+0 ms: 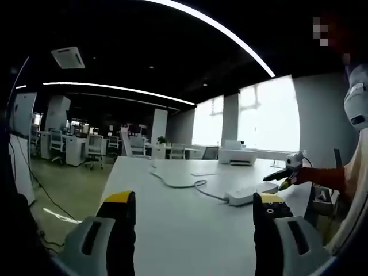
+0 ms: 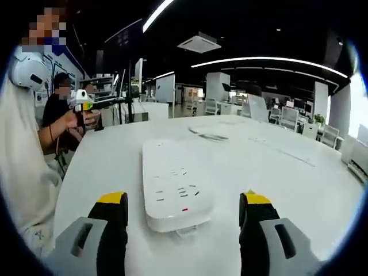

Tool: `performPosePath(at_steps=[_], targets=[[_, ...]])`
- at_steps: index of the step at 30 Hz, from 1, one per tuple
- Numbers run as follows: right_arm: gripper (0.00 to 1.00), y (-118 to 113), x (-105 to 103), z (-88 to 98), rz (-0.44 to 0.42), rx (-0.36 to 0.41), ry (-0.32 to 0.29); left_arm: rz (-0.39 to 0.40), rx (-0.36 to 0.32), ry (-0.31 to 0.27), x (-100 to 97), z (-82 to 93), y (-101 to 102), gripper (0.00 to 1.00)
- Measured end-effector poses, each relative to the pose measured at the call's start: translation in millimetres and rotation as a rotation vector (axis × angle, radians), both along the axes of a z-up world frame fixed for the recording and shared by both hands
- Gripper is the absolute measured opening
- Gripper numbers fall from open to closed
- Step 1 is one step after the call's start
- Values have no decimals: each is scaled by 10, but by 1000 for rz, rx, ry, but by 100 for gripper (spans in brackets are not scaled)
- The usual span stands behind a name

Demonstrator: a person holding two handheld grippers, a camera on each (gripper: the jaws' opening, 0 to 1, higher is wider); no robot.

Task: Pick up the power strip scattered on the table, fix it on the side mounting bracket of the table, and press the switch

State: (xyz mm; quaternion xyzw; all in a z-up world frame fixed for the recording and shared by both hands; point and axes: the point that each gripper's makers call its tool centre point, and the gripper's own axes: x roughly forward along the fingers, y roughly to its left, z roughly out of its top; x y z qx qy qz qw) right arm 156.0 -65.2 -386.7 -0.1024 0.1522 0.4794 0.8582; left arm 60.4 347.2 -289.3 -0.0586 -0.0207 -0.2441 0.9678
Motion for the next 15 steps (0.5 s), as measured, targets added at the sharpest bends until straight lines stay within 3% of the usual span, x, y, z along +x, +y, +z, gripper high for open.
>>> performPosePath(at_steps=[15], targets=[[68, 85, -1, -50, 35, 16, 24, 24, -25, -4, -8, 27, 78, 87]])
